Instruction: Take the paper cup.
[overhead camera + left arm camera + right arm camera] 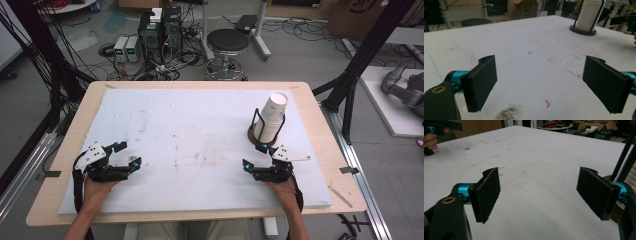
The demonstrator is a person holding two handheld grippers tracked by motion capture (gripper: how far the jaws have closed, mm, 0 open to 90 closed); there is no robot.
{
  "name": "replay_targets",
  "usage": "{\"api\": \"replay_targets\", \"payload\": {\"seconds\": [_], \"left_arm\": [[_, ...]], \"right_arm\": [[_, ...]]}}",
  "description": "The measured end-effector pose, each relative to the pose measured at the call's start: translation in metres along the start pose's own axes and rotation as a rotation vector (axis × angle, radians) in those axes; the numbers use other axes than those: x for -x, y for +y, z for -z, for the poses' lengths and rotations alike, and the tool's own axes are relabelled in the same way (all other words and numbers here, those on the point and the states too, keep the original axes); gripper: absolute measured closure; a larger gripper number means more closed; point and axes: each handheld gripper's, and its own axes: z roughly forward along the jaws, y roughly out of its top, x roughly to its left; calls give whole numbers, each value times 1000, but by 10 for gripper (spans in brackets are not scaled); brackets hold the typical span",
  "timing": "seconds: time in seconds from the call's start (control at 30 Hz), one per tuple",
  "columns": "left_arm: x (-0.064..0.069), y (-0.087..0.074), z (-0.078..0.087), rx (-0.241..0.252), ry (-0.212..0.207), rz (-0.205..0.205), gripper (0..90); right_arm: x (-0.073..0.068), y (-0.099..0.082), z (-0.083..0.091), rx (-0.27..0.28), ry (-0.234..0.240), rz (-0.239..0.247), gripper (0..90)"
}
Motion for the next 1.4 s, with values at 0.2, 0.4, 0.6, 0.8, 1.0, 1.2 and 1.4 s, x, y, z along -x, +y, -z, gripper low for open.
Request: {"api": "replay_targets", "payload": {"seconds": [0.2,0.4,0.6,0.8,1.0,1.2,1.4], "left_arm": [[-1,0,0,0,2,4,124],[-1,0,0,1,0,11,124],[-2,0,1,5,-3,14,124],[-1,0,0,-1,1,13,124],[-2,0,0,-3,1,15,124],[-1,0,-1,-6,3,11,124],[-2,0,0,-5,0,14,124]], "right_arm": [[1,0,0,-3,0,3,195],[-2,0,-1,-9,-5,21,195],[-3,0,-1,-2,-8,42,194],[-1,0,2,20,17,27,179],[-1,6,8,27,21,20,179],[-2,25,18,65,13,33,178],[-1,45,31,75,13,38,178]]}}
